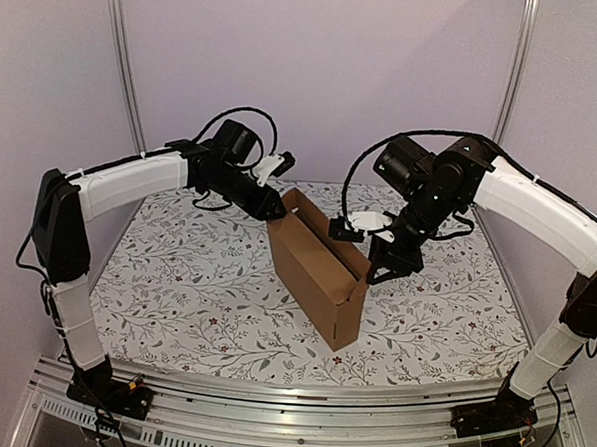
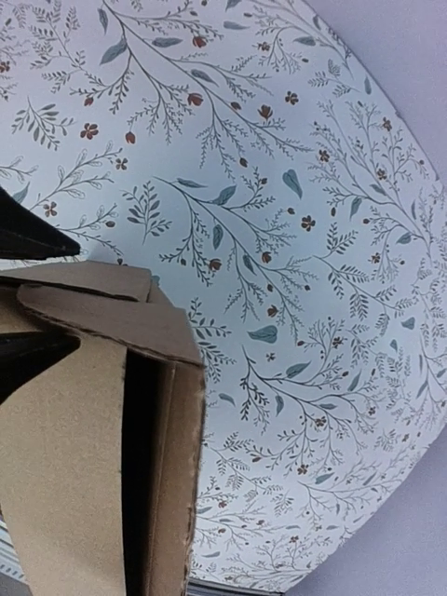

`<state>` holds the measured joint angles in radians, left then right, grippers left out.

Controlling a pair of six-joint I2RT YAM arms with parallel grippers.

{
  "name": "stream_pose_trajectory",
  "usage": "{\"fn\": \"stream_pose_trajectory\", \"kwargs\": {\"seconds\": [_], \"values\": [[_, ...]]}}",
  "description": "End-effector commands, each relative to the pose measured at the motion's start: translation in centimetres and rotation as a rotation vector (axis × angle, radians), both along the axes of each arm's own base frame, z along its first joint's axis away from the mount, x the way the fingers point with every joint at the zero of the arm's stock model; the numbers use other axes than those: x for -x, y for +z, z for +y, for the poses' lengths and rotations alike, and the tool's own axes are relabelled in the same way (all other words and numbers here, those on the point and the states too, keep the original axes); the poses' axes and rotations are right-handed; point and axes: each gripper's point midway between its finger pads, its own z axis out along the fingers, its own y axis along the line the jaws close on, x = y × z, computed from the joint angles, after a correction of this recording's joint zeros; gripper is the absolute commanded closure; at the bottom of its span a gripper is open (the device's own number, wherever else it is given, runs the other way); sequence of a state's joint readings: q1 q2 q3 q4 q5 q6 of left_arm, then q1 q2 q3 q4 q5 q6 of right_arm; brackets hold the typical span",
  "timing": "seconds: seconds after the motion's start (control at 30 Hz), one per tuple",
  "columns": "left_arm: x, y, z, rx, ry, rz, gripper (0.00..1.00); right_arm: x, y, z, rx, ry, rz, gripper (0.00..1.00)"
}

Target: Fold the paper box

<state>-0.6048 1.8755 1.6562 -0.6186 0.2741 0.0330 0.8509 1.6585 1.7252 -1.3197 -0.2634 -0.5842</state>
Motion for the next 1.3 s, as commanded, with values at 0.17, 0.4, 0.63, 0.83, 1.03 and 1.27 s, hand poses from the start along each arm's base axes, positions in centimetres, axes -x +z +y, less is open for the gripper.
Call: {"fn": "stream_pose_trajectory", "kwargs": {"seconds": [0.17, 0.4, 0.63, 0.83, 1.03, 1.27], "values": [[0.3, 6.9, 0.7, 0.105, 0.028, -0.176, 0.65, -0.3, -0.5, 0.5, 0.013, 0.005, -0.001, 0.70], [4.4, 7.0, 0.9, 0.167, 0.060, -0.200, 0.63, -0.4, -0.3, 0.6, 0.005, 0.009, -0.008, 0.70], [12.2, 5.7, -5.0, 0.264, -0.099, -0.223, 0.64, -0.3, 0.2, 0.3, 0.002, 0.018, -0.023, 0.70], [12.3, 2.3, -7.8, 0.227, -0.127, -0.191, 0.64, -0.5, 0.0, 0.4, 0.008, 0.008, -0.021, 0.70], [11.4, -0.8, -8.8, 0.158, -0.139, -0.174, 0.67, -0.5, 0.4, 0.5, 0.002, -0.006, -0.019, 0.71], [11.5, -1.8, -9.5, 0.176, -0.157, -0.149, 0.68, -0.9, 0.6, 0.5, 0.015, -0.002, -0.033, 0.72]]}}
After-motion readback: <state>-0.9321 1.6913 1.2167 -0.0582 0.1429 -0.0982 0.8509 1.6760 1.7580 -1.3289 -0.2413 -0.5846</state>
